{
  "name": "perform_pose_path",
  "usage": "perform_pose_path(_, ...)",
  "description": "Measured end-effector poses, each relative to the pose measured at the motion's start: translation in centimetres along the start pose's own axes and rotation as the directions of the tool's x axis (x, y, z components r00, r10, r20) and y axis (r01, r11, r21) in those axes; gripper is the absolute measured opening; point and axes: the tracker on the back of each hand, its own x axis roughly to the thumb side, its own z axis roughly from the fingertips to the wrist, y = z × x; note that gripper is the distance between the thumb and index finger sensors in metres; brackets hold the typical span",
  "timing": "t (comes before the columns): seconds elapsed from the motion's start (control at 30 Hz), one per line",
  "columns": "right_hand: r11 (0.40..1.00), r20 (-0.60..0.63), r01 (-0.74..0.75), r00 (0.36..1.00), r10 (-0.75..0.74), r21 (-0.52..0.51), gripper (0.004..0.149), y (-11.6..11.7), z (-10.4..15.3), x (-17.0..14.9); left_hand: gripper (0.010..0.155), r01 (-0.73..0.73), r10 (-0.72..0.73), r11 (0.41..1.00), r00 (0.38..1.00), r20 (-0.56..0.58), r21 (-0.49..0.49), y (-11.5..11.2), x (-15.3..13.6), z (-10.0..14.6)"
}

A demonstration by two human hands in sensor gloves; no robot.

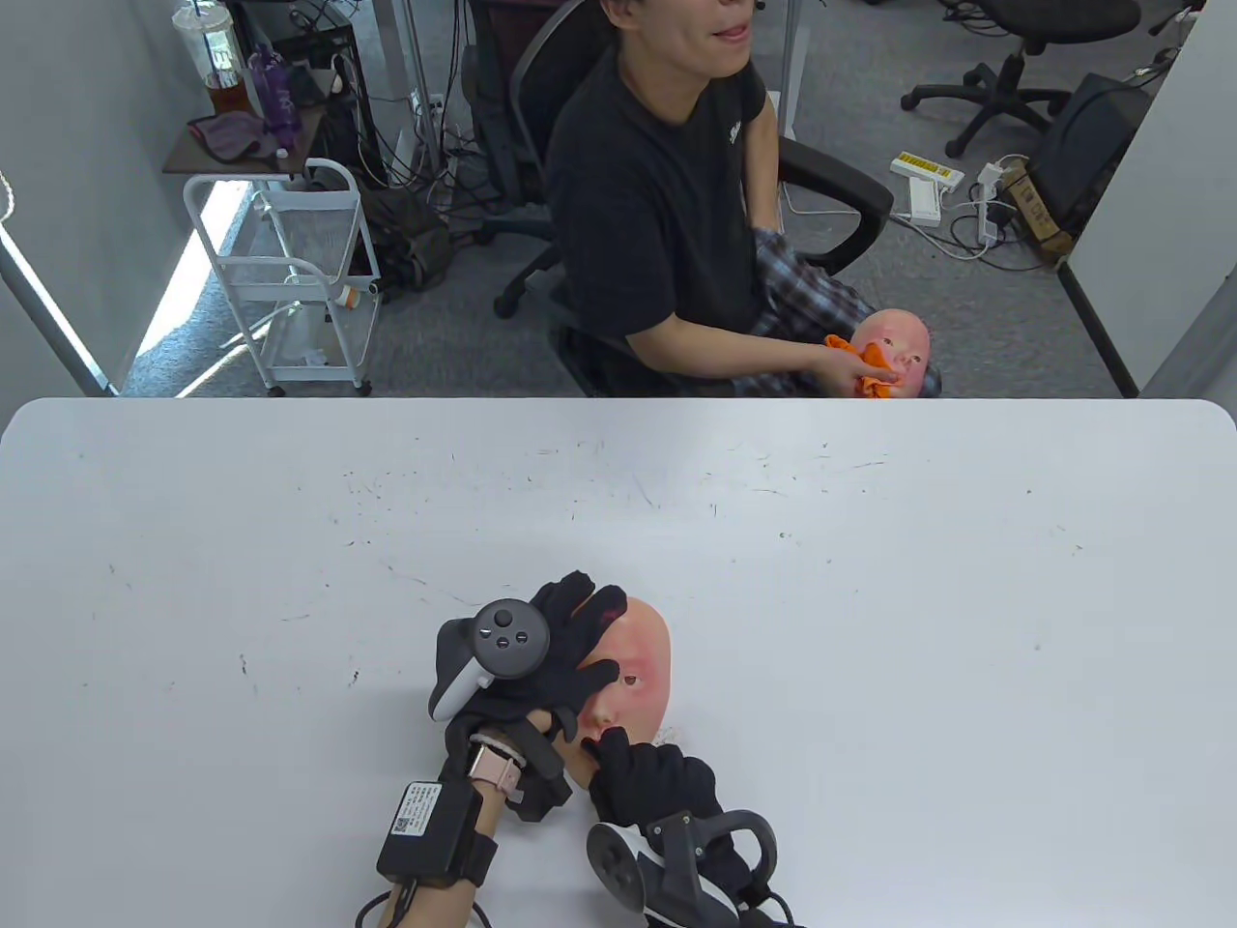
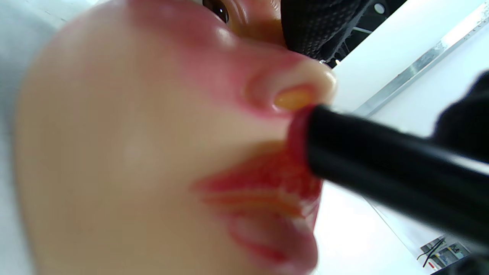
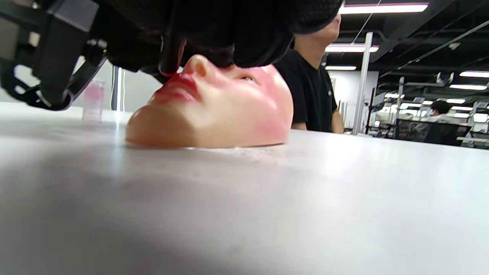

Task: Apply lipstick on mannequin lips

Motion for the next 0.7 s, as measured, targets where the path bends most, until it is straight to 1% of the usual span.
perform_pose_path(0.17, 1.000, 0.018, -0.012, 1.000, 0.012, -0.004, 0.051, -0.1, 0.4, -0.2, 0.077, 0.000, 0.000, 1.000, 1.000, -0.001, 0.001, 0.0, 0.0, 0.0)
perform_pose_path(0.2, 1.000, 0.048, 0.001, 0.999, -0.002, 0.026, 0.051, 0.1, 0.2, 0.1, 0.077, 0.000, 0.000, 1.000, 1.000, -0.001, 0.000, 0.0, 0.0, 0.0)
perform_pose_path(0.23, 0.998, 0.048, -0.005, 0.999, 0.002, 0.069, 0.051, 0.3, 0.0, 0.3, 0.077, 0.000, 0.000, 1.000, 1.000, 0.000, 0.000, 0.0, 0.0, 0.0)
perform_pose_path(0.27, 0.997, 0.046, -0.013, 0.999, 0.009, 0.080, 0.051, 0.3, -0.1, 0.4, 0.077, 0.001, -0.001, 1.000, 1.000, 0.000, 0.000, 0.0, 0.0, 0.0)
perform_pose_path(0.4, 0.999, 0.019, 0.028, 0.999, -0.029, 0.037, 0.051, 0.2, 0.2, -0.4, 0.077, 0.003, -0.003, 1.000, 1.000, -0.002, 0.002, 0.0, 0.0, 0.0)
perform_pose_path(0.47, 0.998, -0.004, 0.051, 0.999, -0.051, 0.039, 0.051, 0.1, 0.5, -1.0, 0.077, 0.003, -0.003, 1.000, 1.000, -0.003, 0.001, 0.0, 0.0, 0.0)
perform_pose_path(0.53, 0.998, -0.029, 0.022, 0.999, -0.020, 0.057, 0.051, 0.1, 0.5, -1.4, 0.077, 0.002, -0.002, 1.000, 1.000, -0.003, 0.000, 0.0, 0.0, 0.0)
perform_pose_path(0.63, 0.995, -0.033, 0.071, 0.997, -0.069, 0.068, 0.051, 0.2, 0.5, -1.6, 0.077, 0.002, -0.002, 1.000, 1.000, -0.004, 0.001, 0.0, 0.0, 0.0)
perform_pose_path(0.7, 0.997, 0.001, 0.071, 0.997, -0.071, 0.044, 0.051, 0.2, 0.5, -1.5, 0.077, 0.002, -0.002, 1.000, 1.000, -0.003, 0.001, 0.0, 0.0, 0.0)
